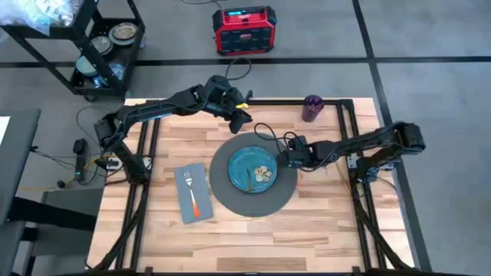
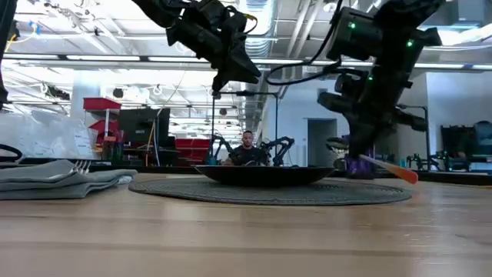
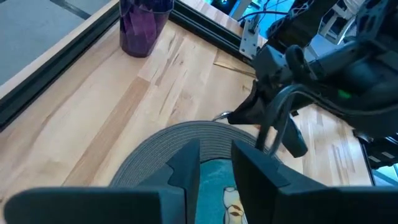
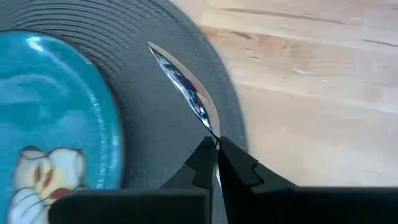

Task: Set table place
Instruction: Put the orange spoon on the right side of the gray placemat

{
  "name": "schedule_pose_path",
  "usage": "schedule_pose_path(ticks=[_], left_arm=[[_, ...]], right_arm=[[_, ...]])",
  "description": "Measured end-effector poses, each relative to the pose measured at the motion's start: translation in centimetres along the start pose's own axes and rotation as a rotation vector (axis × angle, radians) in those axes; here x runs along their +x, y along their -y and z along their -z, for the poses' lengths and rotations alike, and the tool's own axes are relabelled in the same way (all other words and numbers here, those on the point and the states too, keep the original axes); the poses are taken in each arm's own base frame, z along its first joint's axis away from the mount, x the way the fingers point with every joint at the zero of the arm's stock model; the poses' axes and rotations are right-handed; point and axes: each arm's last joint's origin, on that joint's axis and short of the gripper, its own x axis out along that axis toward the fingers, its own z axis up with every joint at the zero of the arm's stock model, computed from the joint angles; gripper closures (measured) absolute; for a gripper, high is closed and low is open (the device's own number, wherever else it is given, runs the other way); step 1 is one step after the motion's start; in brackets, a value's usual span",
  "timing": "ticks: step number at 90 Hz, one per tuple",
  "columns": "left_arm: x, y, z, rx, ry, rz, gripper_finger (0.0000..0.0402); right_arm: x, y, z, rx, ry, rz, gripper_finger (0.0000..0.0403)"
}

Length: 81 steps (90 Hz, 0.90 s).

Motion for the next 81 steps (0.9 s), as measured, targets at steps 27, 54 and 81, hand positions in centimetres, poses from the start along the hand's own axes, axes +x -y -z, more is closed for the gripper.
schedule_pose_path(ticks=[27, 54, 81], left_arm=[[0.0, 0.0, 0.1, -0.002, -0.006, -0.001, 0.0327], [0.0, 0.0, 0.2, 0.013, -0.018, -0.003, 0.0327], [0.0, -0.1, 0.5, -0.003, -0.044, -0.008, 0.0327]], right_arm=[[-0.9, -1.9, 0.5, 0.113, -0.069, -0.142, 0.0403], [-0.3, -0.1, -0.7, 0.143, -0.097, 0.007, 0.035], [-1.6, -0.1, -0.8, 0.098, 0.001, -0.027, 0.0241]])
